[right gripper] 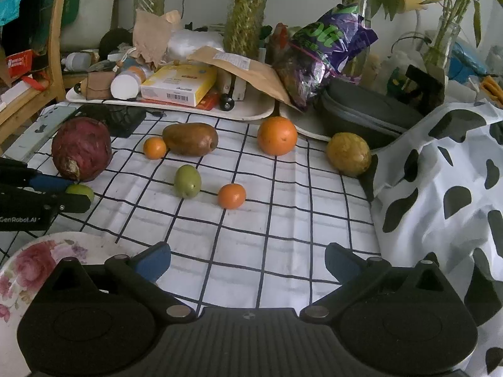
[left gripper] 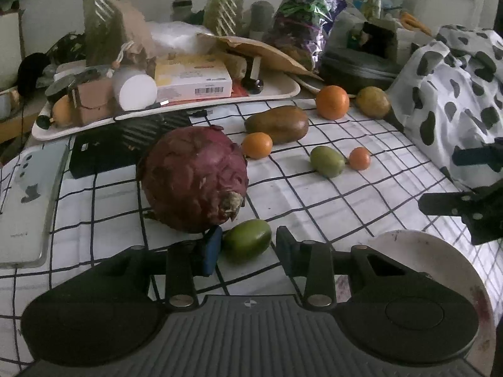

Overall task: Organize fruits
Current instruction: 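Grasp the green lime with the left tool while the right tool grasps a kumquat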

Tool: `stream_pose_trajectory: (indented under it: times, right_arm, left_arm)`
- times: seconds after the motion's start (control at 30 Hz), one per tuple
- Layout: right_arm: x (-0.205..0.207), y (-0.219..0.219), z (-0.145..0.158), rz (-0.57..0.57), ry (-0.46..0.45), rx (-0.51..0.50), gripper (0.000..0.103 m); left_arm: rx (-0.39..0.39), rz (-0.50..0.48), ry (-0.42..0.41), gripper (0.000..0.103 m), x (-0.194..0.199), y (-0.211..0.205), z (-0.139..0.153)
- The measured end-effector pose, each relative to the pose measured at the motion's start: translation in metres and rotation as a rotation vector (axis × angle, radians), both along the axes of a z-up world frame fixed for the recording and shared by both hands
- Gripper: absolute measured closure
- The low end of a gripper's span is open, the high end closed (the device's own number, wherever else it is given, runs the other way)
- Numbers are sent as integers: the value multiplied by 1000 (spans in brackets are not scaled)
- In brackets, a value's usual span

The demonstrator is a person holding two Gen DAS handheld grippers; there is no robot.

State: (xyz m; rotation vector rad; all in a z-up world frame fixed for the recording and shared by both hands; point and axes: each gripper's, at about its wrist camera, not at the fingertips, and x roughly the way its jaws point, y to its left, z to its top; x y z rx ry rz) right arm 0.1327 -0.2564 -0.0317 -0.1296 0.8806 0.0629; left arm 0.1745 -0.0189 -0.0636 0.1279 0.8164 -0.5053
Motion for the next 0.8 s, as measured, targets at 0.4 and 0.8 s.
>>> stream_pose_trajectory:
  times: [0.4,0.8]
  right_arm:
    - [3,3,-5,8,11,-23,0]
    - [11,0,-7,-10,-6,-2,0]
  left_arm:
    - [74,-3,-44,67,0,-11,-6]
    - [-62,-66,12,67,-10,-10,9]
